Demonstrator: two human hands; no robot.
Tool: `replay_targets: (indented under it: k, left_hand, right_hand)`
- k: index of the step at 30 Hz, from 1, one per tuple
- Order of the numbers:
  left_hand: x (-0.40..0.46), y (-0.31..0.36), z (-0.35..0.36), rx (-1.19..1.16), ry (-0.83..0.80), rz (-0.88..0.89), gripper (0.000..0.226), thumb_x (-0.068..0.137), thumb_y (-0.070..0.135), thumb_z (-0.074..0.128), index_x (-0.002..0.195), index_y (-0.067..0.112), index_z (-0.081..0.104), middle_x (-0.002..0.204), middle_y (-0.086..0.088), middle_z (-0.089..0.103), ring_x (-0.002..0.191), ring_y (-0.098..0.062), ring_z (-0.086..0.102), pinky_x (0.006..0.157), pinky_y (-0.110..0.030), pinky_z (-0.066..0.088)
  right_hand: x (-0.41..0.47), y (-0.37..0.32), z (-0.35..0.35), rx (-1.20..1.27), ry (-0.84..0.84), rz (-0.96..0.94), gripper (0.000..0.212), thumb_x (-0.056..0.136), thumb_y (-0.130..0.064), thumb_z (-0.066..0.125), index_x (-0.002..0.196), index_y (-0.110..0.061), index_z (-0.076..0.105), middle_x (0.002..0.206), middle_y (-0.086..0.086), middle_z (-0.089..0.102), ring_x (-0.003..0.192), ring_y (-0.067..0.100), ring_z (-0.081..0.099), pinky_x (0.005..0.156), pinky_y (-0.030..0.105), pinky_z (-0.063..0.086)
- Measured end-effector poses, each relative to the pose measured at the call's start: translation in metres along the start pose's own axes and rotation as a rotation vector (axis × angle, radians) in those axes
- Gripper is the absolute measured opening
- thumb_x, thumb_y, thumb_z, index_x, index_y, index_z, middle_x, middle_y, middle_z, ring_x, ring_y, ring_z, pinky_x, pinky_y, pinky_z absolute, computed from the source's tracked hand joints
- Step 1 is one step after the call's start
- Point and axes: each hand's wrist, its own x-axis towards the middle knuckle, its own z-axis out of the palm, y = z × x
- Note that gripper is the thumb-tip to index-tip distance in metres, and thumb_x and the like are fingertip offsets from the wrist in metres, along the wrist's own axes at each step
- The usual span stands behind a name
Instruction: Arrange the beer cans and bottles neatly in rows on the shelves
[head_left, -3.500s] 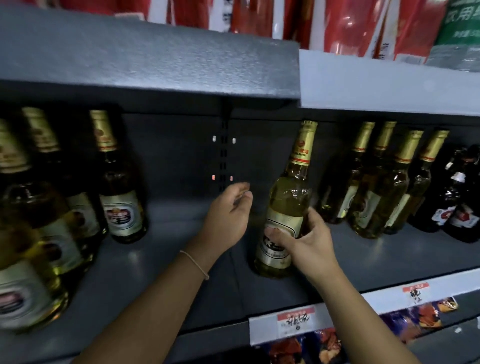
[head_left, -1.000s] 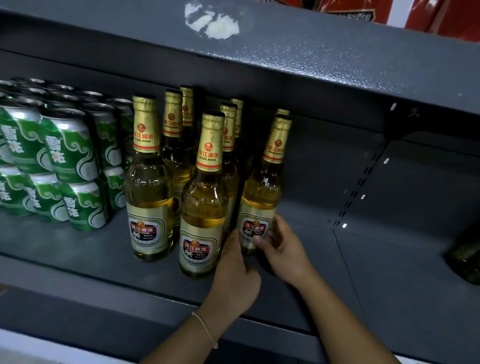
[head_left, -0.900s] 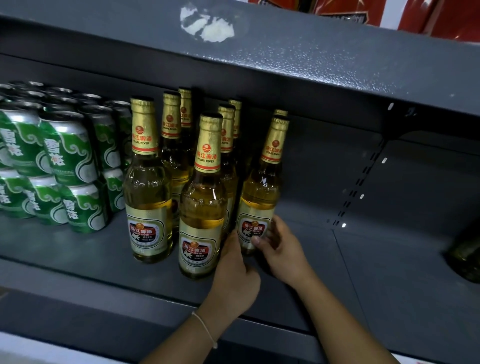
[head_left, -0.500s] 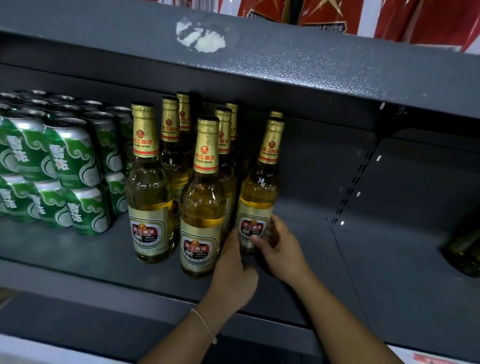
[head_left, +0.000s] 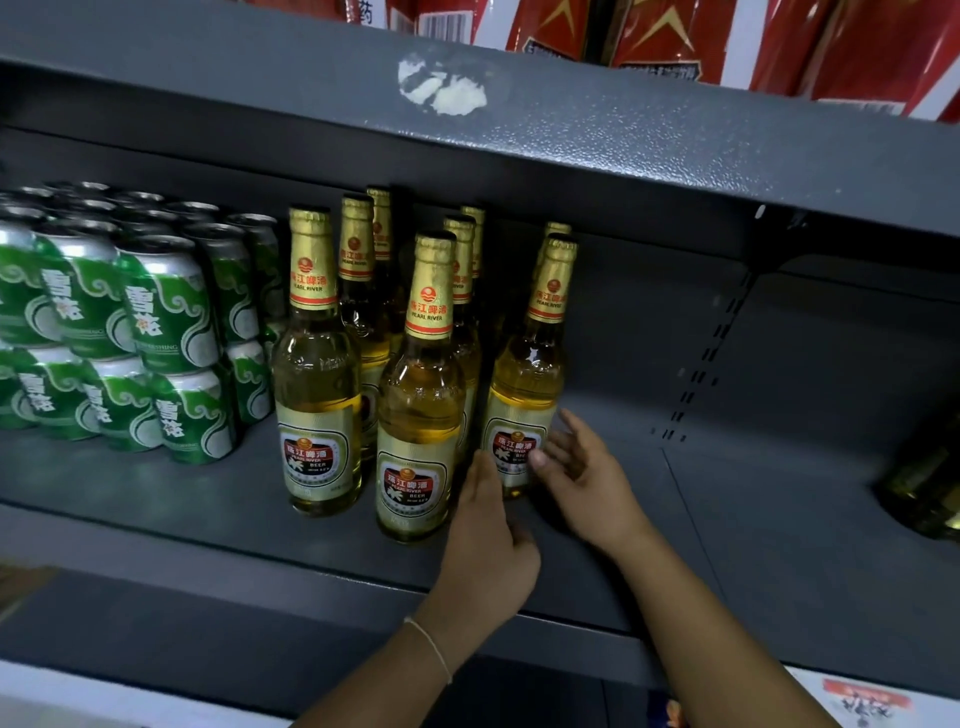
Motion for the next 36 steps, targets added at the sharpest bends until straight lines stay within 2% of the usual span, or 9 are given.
replay_targets:
  k: [4,7,14,20,24,27,30,32,36]
  left_hand:
    - [-0.021,0.016,-0.002,0.003,-0.058,0.104,0.082,0.093,0.009,0.049,0.155,0.024,-0.001,0.161,0.008,0.002,0.147,-0.006,0.005,0.11,-0.012,0.0]
    - [-0.029,0.027,0.002,-0.046,-0.116,0.216,0.072,0.094,0.01,0.047,0.154,0.029,0.011,0.16,0.008,0.014,0.144,-0.006,0.02,0.117,-0.02,0.017]
    - [-0.006,0.063,0.047,-0.128,-0.153,0.374,0.052,0.098,0.016,0.045,0.148,0.023,0.034,0.148,-0.001,0.043,0.135,-0.012,0.042,0.112,-0.036,0.038]
    - [0.009,0.123,0.11,-0.216,-0.199,0.486,0.045,0.099,0.019,0.047,0.144,0.014,0.041,0.145,-0.002,0.049,0.132,-0.014,0.047,0.112,-0.04,0.038]
    - [0.017,0.167,0.159,-0.274,-0.232,0.523,0.041,0.098,0.015,0.048,0.139,0.009,0.046,0.139,-0.007,0.054,0.129,-0.017,0.051,0.111,-0.039,0.039]
    - [0.022,0.199,0.192,-0.288,-0.245,0.537,0.039,0.099,0.012,0.048,0.138,0.009,0.048,0.138,-0.006,0.055,0.128,-0.015,0.052,0.111,-0.032,0.039]
    - [0.029,0.226,0.218,-0.255,-0.262,0.53,0.039,0.1,0.015,0.046,0.138,0.011,0.047,0.139,-0.003,0.053,0.127,-0.012,0.05,0.108,-0.023,0.037]
    - [0.033,0.243,0.231,-0.237,-0.255,0.507,0.039,0.1,0.018,0.046,0.139,0.011,0.048,0.138,-0.003,0.054,0.125,-0.011,0.051,0.104,-0.017,0.035]
    - [0.041,0.263,0.25,-0.127,-0.299,0.519,0.043,0.102,0.024,0.043,0.143,0.014,0.043,0.139,-0.005,0.053,0.127,-0.017,0.05,0.107,-0.025,0.036]
  right_hand:
    - [-0.014,-0.01,-0.019,-0.005,0.116,0.001,0.056,0.096,-0.014,0.059,0.148,-0.014,0.036,0.133,0.001,0.054,0.11,-0.007,0.056,0.087,0.002,0.044]
    - [-0.031,-0.013,-0.036,-0.052,0.229,-0.031,0.044,0.098,-0.018,0.057,0.14,-0.013,0.047,0.12,-0.003,0.062,0.1,-0.017,0.057,0.087,0.001,0.042]
    - [-0.079,-0.013,-0.099,-0.082,0.488,-0.019,0.023,0.099,-0.012,0.056,0.121,-0.017,0.059,0.11,0.004,0.068,0.108,0.016,0.065,0.099,0.025,0.05]
    - [-0.107,-0.005,-0.178,-0.111,0.633,-0.01,0.021,0.097,-0.014,0.058,0.11,-0.029,0.06,0.105,0.002,0.069,0.104,0.018,0.066,0.101,0.043,0.051]
    - [-0.115,-0.001,-0.239,-0.152,0.69,-0.02,0.021,0.097,-0.012,0.058,0.116,-0.021,0.059,0.098,0.001,0.066,0.091,0.01,0.063,0.093,0.034,0.052]
    - [-0.112,-0.001,-0.286,-0.215,0.735,-0.016,0.031,0.097,-0.012,0.058,0.128,-0.012,0.056,0.11,0.001,0.064,0.091,-0.004,0.06,0.087,0.011,0.048]
    - [-0.101,-0.006,-0.325,-0.266,0.789,0.005,0.04,0.097,-0.014,0.059,0.135,-0.007,0.05,0.121,0.001,0.058,0.102,0.005,0.057,0.08,-0.004,0.04]
    - [-0.087,-0.007,-0.35,-0.312,0.816,0.027,0.038,0.096,-0.022,0.06,0.13,-0.008,0.052,0.118,0.003,0.061,0.101,0.012,0.06,0.086,0.007,0.046]
    - [-0.045,0.006,-0.398,-0.484,0.855,0.043,0.058,0.081,-0.042,0.06,0.129,-0.009,0.051,0.12,0.012,0.063,0.112,0.03,0.06,0.098,0.043,0.05]
